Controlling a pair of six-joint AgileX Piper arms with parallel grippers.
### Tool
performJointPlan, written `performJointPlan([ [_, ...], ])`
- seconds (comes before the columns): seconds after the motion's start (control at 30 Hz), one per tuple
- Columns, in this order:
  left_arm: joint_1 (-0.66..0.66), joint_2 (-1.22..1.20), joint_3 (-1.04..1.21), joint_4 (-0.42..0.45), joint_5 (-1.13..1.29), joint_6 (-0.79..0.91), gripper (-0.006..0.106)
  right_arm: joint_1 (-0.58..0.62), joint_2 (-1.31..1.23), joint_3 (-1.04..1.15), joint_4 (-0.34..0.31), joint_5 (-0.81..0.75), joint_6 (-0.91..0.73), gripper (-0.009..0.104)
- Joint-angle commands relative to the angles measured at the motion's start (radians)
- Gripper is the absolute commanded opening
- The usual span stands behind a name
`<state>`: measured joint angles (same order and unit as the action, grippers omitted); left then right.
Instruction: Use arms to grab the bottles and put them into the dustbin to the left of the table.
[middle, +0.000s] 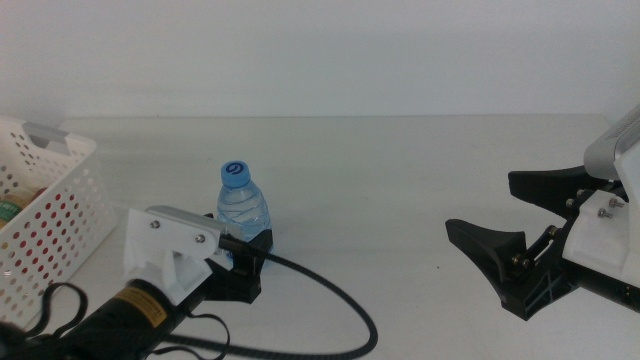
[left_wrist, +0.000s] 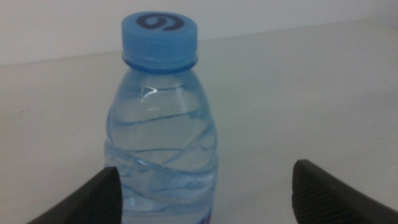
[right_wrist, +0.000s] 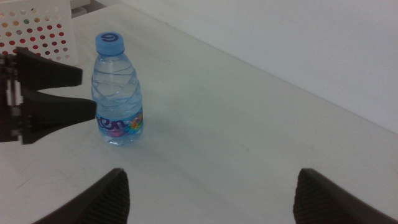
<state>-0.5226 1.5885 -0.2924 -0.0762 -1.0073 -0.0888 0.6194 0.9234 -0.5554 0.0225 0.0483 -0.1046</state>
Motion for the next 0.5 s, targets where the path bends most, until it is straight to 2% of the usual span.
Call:
performJointPlan([
  [0.0, -0.002, 0.001, -0.038, -0.023, -0.097, -0.017, 0.09, 0.003, -0.013, -0.026, -0.006, -0.074, -0.012, 0.071],
  [0.47, -0.002, 0.163, -0.177, -0.1, -0.15, 0.065, 0.09, 0.003, -0.013, -0.026, -0.006, -0.074, -0.012, 0.071],
])
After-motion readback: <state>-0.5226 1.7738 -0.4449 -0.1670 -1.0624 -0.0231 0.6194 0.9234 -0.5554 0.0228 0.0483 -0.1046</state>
